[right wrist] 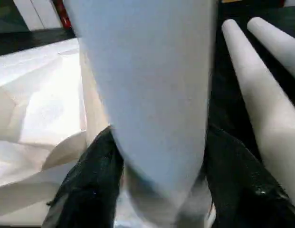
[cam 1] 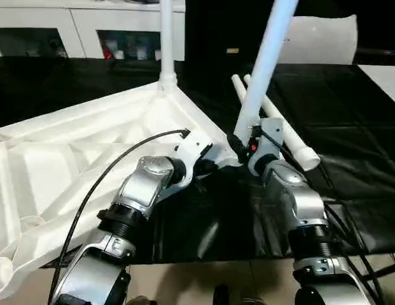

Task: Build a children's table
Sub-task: Rotate leg to tighten

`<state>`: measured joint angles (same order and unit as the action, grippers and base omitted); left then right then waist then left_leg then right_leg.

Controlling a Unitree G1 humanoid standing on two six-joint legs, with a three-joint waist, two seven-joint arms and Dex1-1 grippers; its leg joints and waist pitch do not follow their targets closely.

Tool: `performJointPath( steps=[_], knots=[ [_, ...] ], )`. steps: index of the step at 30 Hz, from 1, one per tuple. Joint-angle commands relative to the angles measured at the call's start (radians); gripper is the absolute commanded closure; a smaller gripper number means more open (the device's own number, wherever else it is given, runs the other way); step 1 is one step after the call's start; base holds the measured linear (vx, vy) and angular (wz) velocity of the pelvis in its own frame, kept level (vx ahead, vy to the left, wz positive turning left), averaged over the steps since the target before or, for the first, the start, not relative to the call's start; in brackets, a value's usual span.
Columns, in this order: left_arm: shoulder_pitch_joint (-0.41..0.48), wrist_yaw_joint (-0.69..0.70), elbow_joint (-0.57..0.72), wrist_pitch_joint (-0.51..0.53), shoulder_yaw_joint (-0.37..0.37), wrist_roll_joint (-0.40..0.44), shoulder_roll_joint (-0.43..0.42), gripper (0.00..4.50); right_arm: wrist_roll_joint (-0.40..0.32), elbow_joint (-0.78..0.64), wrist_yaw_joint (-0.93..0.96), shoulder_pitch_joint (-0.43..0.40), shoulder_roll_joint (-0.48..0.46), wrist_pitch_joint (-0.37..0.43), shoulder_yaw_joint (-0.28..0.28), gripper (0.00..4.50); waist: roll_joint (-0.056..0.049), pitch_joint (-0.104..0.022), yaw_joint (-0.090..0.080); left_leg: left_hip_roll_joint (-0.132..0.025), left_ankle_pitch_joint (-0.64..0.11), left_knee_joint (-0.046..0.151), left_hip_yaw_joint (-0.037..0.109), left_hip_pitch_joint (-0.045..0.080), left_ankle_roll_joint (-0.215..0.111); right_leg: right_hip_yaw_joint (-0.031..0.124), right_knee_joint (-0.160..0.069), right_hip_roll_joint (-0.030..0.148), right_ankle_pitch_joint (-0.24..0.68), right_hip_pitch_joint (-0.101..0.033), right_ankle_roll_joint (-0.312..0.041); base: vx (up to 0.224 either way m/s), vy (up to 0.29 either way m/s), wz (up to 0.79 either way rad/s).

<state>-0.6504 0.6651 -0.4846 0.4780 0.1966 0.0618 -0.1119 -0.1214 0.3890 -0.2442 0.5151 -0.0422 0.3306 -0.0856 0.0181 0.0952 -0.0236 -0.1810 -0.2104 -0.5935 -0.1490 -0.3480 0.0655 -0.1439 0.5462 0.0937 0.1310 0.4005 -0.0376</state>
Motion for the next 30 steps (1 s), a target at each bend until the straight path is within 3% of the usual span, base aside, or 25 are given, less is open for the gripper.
performJointPath(
  steps=[1, 6, 10, 13, 14, 17, 19, 20, 21, 22, 23, 25, 27, 28, 29, 30],
  knots=[
    [-0.037, -0.033, 0.033, -0.059, 0.005, 0.000, 0.017, 4.50, -0.031, 0.039, -0.055, -0.023, -0.076, 0.035, 0.097, 1.69, -0.003, -0.076, 0.012, -0.040, -0.126, 0.074, 0.012, -0.018, -0.084, 0.063, -0.050, 0.074, 0.318, -0.068, -0.160, 0.000, 0.000, 0.00],
    [-0.009, 0.072, 0.053, -0.150, 0.036, -0.021, -0.022, 4.50, -0.031, 0.009, -0.028, -0.044, -0.047, -0.020, 0.061, 1.06, -0.003, -0.085, 0.020, -0.036, -0.034, 0.062, -0.001, -0.020, -0.109, 0.068, -0.035, 0.068, 0.217, -0.061, -0.185, 0.025, -0.049, -0.02],
    [0.004, 0.085, 0.057, -0.191, 0.042, -0.019, -0.026, 4.50, -0.051, -0.080, -0.045, -0.088, -0.025, -0.015, 0.029, 0.85, -0.005, -0.086, 0.031, -0.047, 0.007, 0.063, 0.000, -0.014, -0.128, 0.068, -0.025, 0.062, 0.161, -0.059, -0.201, 0.000, 0.000, 0.00],
    [0.000, 0.031, 0.026, -0.220, 0.025, -0.011, -0.014, 4.50, -0.058, -0.157, -0.062, -0.131, -0.007, -0.003, 0.022, 0.52, -0.004, -0.086, 0.039, -0.049, -0.006, 0.064, -0.002, -0.011, -0.127, 0.069, -0.025, 0.063, 0.163, -0.059, -0.210, 0.000, 0.000, 0.00],
    [-0.002, 0.030, 0.019, -0.220, 0.008, -0.029, -0.006, 4.06, -0.051, -0.185, -0.065, -0.150, 0.004, -0.003, 0.028, 0.46, -0.006, -0.086, 0.041, -0.049, -0.011, 0.063, -0.003, -0.010, -0.126, 0.069, -0.027, 0.064, 0.169, -0.058, -0.209, 0.000, 0.000, 0.00],
    [-0.005, 0.033, 0.022, -0.236, -0.032, -0.070, 0.005, 3.96, -0.060, -0.247, -0.087, -0.197, 0.033, 0.019, 0.050, 0.18, -0.005, -0.086, 0.054, -0.049, -0.029, 0.064, -0.004, -0.010, -0.112, 0.070, -0.030, 0.067, 0.195, -0.060, -0.202, 0.000, 0.000, 0.00],
    [-0.008, 0.017, 0.024, -0.249, -0.054, -0.079, 0.003, 3.69, -0.067, -0.293, -0.069, -0.230, 0.030, 0.036, 0.050, 0.03, -0.002, -0.082, 0.058, -0.047, -0.077, 0.069, -0.004, -0.012, -0.094, 0.067, -0.040, 0.065, 0.276, -0.060, -0.169, 0.000, 0.000, 0.00],
    [-0.008, 0.015, 0.025, -0.249, -0.057, -0.081, 0.003, 3.57, -0.066, -0.297, -0.066, -0.233, 0.030, 0.037, 0.050, 0.01, -0.002, -0.082, 0.058, -0.047, -0.077, 0.069, -0.004, -0.012, -0.094, 0.067, -0.040, 0.065, 0.276, -0.060, -0.169, 0.000, 0.000, 0.00],
    [-0.009, 0.006, 0.026, -0.248, -0.072, -0.089, 0.001, 3.57, -0.062, -0.313, -0.056, -0.246, 0.028, 0.040, 0.052, 0.00, -0.002, -0.076, 0.059, -0.046, -0.122, 0.072, -0.005, -0.007, -0.072, 0.066, -0.054, 0.065, 0.353, -0.055, -0.137, 0.000, 0.000, 0.00],
    [-0.008, -0.011, 0.032, -0.244, -0.102, -0.102, -0.009, 3.54, -0.050, -0.342, -0.045, -0.271, 0.026, 0.053, 0.060, 0.00, -0.006, -0.076, 0.059, -0.045, -0.133, 0.072, -0.005, -0.005, -0.065, 0.065, -0.056, 0.066, 0.373, -0.055, -0.130, 0.000, 0.000, 0.00],
    [-0.007, -0.020, 0.039, -0.230, -0.122, -0.112, -0.017, 3.54, -0.047, -0.352, -0.042, -0.281, 0.023, 0.055, 0.062, 0.00, -0.002, -0.077, 0.058, -0.044, -0.144, 0.074, -0.003, -0.006, -0.054, 0.065, -0.058, 0.066, 0.392, -0.056, -0.115, 0.000, 0.000, 0.00],
    [-0.003, -0.050, 0.049, -0.222, -0.152, -0.114, -0.043, 3.54, -0.047, -0.371, -0.024, -0.297, 0.017, 0.065, 0.065, 0.00, -0.004, -0.078, 0.056, -0.043, -0.145, 0.075, -0.001, -0.009, -0.047, 0.064, -0.057, 0.063, 0.391, -0.055, -0.102, 0.000, 0.000, 0.00],
    [0.014, -0.112, 0.087, -0.195, -0.196, -0.083, -0.114, 3.54, -0.024, -0.393, -0.023, -0.317, 0.032, 0.105, 0.103, 0.00, -0.009, -0.078, 0.053, -0.043, -0.145, 0.076, 0.001, -0.011, -0.039, 0.062, -0.054, 0.059, 0.382, -0.057, -0.093, 0.000, 0.000, 0.00],
    [0.018, -0.121, 0.094, -0.191, -0.200, -0.074, -0.126, 3.54, -0.023, -0.396, -0.027, -0.319, 0.036, 0.114, 0.110, 0.00, -0.014, -0.077, 0.050, -0.041, -0.153, 0.076, 0.000, -0.007, -0.037, 0.062, -0.058, 0.057, 0.392, -0.053, -0.084, 0.000, 0.000, 0.00],
    [0.042, -0.172, 0.138, -0.146, -0.237, -0.036, -0.187, 3.54, -0.028, -0.421, -0.055, -0.331, 0.055, 0.169, 0.146, 0.00, -0.015, -0.078, 0.050, -0.042, -0.157, 0.075, 0.000, -0.004, -0.032, 0.062, -0.057, 0.056, 0.391, -0.052, -0.084, 0.000, 0.000, 0.00],
    [0.054, -0.196, 0.160, -0.121, -0.257, -0.021, -0.215, 3.73, -0.034, -0.436, -0.069, -0.337, 0.063, 0.198, 0.162, 0.00, -0.015, -0.078, 0.047, -0.044, -0.142, 0.076, 0.003, -0.010, -0.033, 0.062, -0.051, 0.055, 0.365, -0.058, -0.088, 0.000, 0.000, 0.00]
  ],
)
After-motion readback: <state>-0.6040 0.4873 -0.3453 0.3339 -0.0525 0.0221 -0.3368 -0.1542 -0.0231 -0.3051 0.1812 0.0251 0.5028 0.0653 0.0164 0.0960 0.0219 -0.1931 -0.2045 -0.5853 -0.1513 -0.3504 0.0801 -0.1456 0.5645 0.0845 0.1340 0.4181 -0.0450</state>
